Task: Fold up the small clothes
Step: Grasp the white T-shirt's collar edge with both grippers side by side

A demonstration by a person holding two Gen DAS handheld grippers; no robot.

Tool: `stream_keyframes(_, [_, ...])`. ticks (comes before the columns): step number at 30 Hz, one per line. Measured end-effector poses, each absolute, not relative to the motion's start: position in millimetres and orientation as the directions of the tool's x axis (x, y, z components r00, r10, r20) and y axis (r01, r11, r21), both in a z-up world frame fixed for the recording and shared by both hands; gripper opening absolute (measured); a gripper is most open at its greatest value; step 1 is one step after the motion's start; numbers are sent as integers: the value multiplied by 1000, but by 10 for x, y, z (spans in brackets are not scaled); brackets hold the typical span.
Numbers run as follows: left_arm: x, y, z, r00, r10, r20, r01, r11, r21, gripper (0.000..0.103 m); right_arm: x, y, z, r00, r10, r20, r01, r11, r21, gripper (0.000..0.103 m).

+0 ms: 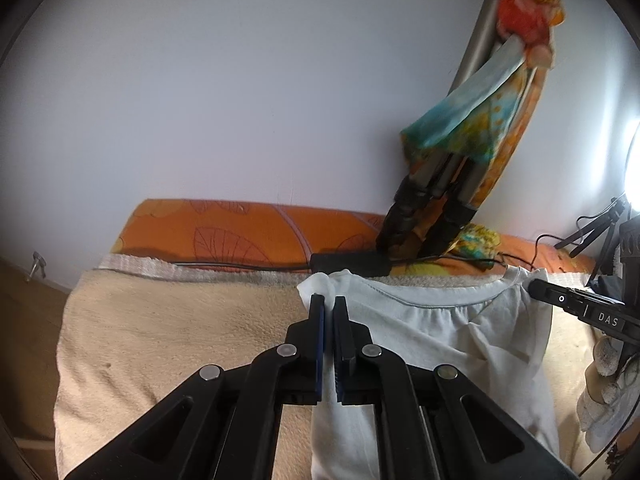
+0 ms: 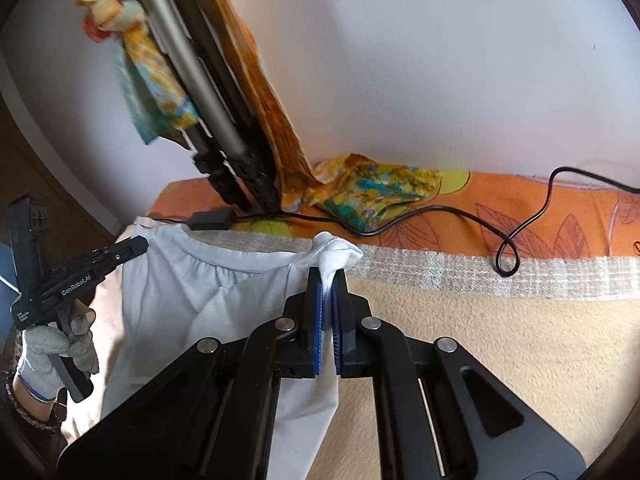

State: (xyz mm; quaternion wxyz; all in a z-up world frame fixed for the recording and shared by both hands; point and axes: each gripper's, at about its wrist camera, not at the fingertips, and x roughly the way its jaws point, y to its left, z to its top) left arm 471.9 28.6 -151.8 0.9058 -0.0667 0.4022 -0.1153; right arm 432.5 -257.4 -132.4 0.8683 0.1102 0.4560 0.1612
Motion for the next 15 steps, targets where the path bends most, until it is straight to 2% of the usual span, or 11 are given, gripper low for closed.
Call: stream_keyframes(15, [4105, 268, -998, 708, -254, -659, 179, 967, -181, 0, 3791, -2485, -675, 581, 372, -723, -220, 928, 301, 5])
